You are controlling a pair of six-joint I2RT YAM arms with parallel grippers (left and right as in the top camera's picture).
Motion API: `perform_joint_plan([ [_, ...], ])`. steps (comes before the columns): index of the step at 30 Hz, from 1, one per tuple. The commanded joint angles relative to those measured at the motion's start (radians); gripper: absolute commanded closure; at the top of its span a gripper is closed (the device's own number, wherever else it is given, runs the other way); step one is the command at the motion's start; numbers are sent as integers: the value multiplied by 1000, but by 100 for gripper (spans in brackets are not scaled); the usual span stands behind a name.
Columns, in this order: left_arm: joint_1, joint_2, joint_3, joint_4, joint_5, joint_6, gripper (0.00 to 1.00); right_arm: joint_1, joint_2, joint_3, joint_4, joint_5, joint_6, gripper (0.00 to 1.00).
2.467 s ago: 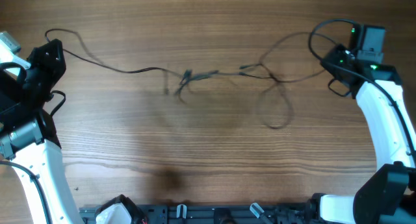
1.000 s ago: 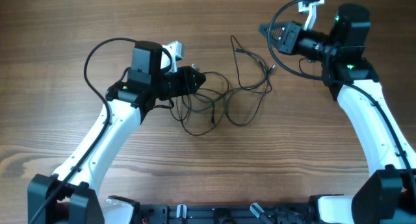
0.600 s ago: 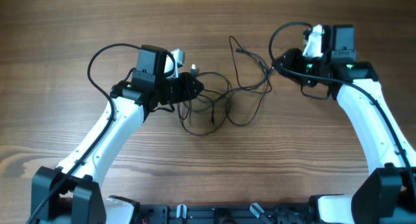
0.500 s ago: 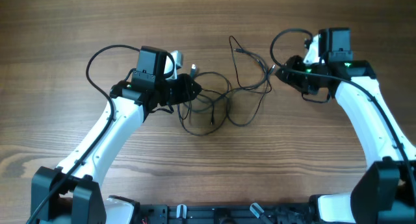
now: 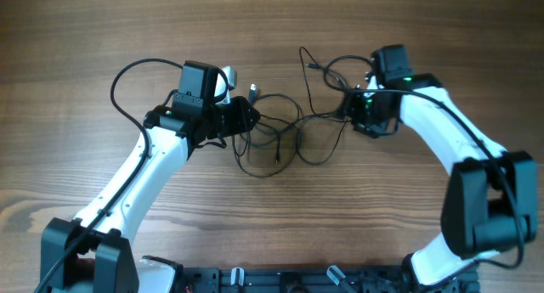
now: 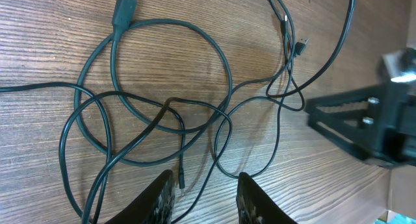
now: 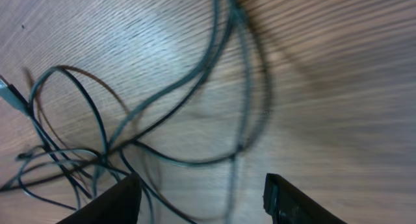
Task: Untangle cables
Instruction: 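Lower the right gripper into the pile and grasp a cable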
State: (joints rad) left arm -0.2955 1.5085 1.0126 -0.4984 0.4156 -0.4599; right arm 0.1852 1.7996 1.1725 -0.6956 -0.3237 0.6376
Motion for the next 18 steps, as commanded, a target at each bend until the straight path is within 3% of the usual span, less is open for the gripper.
perform_joint_plan([
  [1,-4,10,14,-1,-10,12,67,43,72,-3,58,-36,145,36],
  [15,-4,10,14,-22,-10,12,70,101,172,-3,236,61,468,35],
  [18,-4,10,14,-30,-10,12,70,119,174,-3,286,61,468,44],
])
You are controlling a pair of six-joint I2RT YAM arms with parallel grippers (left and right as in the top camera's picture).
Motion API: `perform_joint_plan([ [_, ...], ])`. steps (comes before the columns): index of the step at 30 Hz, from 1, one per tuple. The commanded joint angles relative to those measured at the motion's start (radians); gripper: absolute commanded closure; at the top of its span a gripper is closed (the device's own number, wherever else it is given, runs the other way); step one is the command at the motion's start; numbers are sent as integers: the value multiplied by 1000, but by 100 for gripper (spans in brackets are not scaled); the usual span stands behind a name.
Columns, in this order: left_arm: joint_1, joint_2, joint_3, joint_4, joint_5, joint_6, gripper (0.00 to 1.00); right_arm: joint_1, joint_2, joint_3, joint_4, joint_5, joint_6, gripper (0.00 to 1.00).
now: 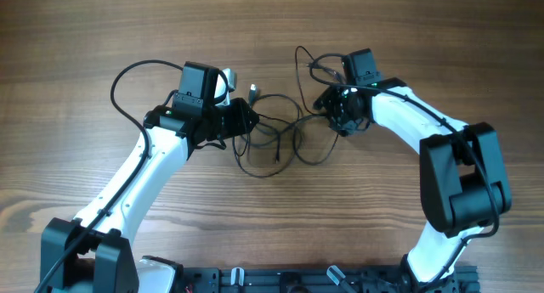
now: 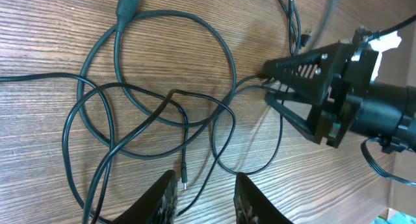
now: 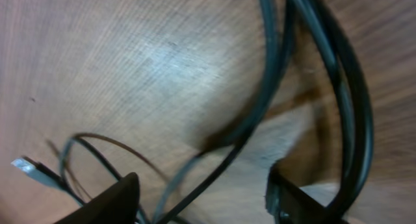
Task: Untangle cables
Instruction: 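Lower the right gripper into the pile and grasp a cable, then pull the right gripper rightward, drawing a cable out to the right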
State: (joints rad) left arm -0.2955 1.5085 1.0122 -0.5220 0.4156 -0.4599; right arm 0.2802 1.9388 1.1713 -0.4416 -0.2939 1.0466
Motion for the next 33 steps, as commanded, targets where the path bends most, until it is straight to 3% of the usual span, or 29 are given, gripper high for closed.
perform_joint_plan([
  [1,-4,10,14,-7,-10,12,70,31,34,-2,46,31,58,51],
  [5,-4,10,14,-7,-10,12,70,48,34,-2,68,31,49,78],
  [9,-4,10,14,-7,-10,12,70,48,34,-1,68,11,-20,94],
  [18,-4,10,14,-7,-10,12,70,31,-86,54,51,42,-320,95],
  [25,-4,10,14,-7,-23,12,70,-16,-290,254,-218,310,-518,96],
  [33,-4,10,14,-6,-25,13,70,-50,-459,349,-312,542,-605,96],
])
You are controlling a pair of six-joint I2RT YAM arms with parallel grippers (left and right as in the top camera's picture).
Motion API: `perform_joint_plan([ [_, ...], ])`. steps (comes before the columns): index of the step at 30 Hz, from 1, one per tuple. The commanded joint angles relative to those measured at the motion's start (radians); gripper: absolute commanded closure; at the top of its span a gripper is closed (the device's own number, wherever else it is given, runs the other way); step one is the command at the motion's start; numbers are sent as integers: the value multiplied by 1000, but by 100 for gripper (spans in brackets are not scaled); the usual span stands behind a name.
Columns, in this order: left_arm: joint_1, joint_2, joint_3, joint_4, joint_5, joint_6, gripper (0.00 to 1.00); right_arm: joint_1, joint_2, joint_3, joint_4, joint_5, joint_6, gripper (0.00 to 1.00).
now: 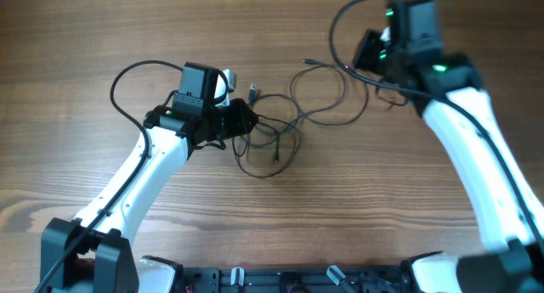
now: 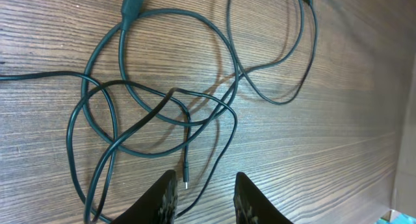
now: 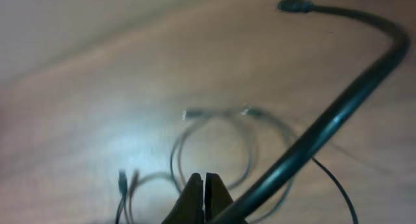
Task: Untangle cables
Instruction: 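Pull the right gripper rightward, drawing a cable out to the right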
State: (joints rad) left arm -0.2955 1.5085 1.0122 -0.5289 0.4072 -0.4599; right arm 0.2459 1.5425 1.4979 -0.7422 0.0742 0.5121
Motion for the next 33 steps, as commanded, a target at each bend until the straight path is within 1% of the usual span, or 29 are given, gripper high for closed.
perform_joint_plan([
  [1,-4,10,14,0,-16,12,70,-25,-75,22,-14,192,-71,96],
  [6,-4,10,14,0,-16,12,70,-105,-88,21,-34,202,-65,96],
  [11,-4,10,14,0,-16,12,70,-225,-68,20,-76,203,-68,96],
  [14,-4,10,14,0,-16,12,71,-315,-60,20,-94,202,-68,96],
  [19,-4,10,14,0,-16,12,71,-519,-58,14,-121,191,-56,96],
  [23,-4,10,14,0,-16,12,71,-652,-58,14,-177,178,18,96],
  [24,-4,10,14,0,-17,12,71,-685,-58,14,-188,140,24,96],
  [26,-4,10,14,0,-16,12,71,-715,-58,14,-194,55,7,96],
  [28,-4,10,14,5,-16,12,71,-715,-57,14,-190,-29,-53,96],
  [30,-4,10,14,13,-16,12,71,-705,-54,14,-194,-71,-88,96],
  [33,-4,10,14,28,-16,11,70,-683,-47,13,-214,-76,-118,96],
])
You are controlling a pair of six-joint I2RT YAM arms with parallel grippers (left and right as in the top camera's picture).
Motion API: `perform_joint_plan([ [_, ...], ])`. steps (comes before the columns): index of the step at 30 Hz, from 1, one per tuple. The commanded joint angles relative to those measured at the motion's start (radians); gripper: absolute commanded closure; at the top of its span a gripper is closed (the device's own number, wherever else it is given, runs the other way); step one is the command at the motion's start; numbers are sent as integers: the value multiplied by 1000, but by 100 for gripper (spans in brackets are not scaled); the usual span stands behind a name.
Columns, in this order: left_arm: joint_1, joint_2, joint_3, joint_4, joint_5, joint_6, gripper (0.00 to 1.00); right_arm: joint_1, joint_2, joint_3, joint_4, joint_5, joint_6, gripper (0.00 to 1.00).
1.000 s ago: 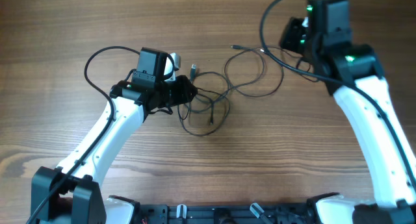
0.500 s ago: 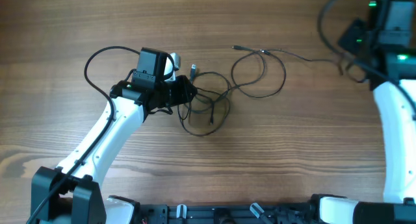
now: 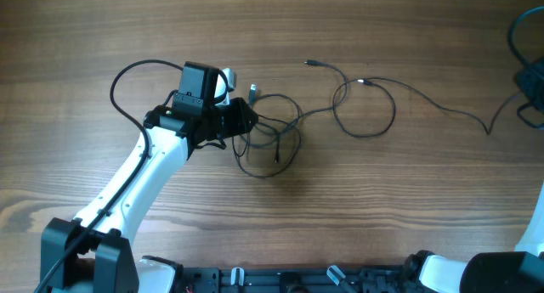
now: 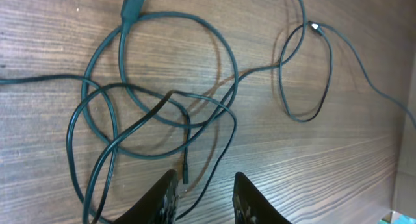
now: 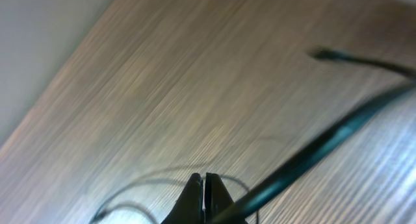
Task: Untangle cables
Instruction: 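Pull the right gripper rightward, drawing a cable out to the right, then move the right gripper back left and grasp cables near the pile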
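A knot of cables lies mid-table: a thick teal cable (image 4: 169,74) looped with its USB plug (image 4: 132,2), and a thin black cable (image 3: 365,106) running right from the knot, through one loop, to a free end (image 3: 487,130). My left gripper (image 4: 205,199) hovers open just over the knot's near side, with thin strands between its fingers (image 4: 162,198). My right gripper (image 5: 203,197) is shut, high over the table near its right edge; the blurred view shows nothing between the tips. Only dark parts of the right arm (image 3: 531,98) show overhead.
A thick dark cable (image 5: 312,156) of the right arm crosses its wrist view. The left arm's own cable (image 3: 127,81) arcs over the table at the left. A small plug (image 3: 310,64) lies beyond the thin cable's loop.
The right arm has gone from above the thin cable's loop to the table's right edge. The thin black cable is now drawn out much further right. The left gripper has not moved.
The right gripper stood open right of the knot, then open in the thin cable's strands. Later it was shut and lifted up and back, with the thin cable pulled out of the knot. Now that cable lies stretched rightward; the left gripper stayed open over the knot.
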State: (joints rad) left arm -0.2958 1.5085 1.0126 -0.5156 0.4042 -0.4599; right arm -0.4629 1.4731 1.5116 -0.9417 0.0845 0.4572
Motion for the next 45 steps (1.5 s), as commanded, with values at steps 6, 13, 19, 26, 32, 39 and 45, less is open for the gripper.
perform_joint_plan([
  [6,-4,12,14,18,-24,12,55,33,60,-2,-36,-87,-65,86],
  [13,-6,13,12,17,-47,12,57,42,81,-2,-9,-380,-299,43],
  [19,-8,13,12,13,-47,12,60,166,84,-2,-38,-489,-519,41],
  [26,-11,13,12,10,-47,12,61,387,143,-63,-47,-398,-714,33],
  [32,-11,13,12,0,-47,12,62,518,269,-98,-48,-266,-723,32],
  [39,-11,13,12,-2,-47,12,62,618,434,-98,-56,-193,-716,30],
  [45,-11,13,12,-2,-47,12,62,668,526,-98,-58,-166,-697,31],
])
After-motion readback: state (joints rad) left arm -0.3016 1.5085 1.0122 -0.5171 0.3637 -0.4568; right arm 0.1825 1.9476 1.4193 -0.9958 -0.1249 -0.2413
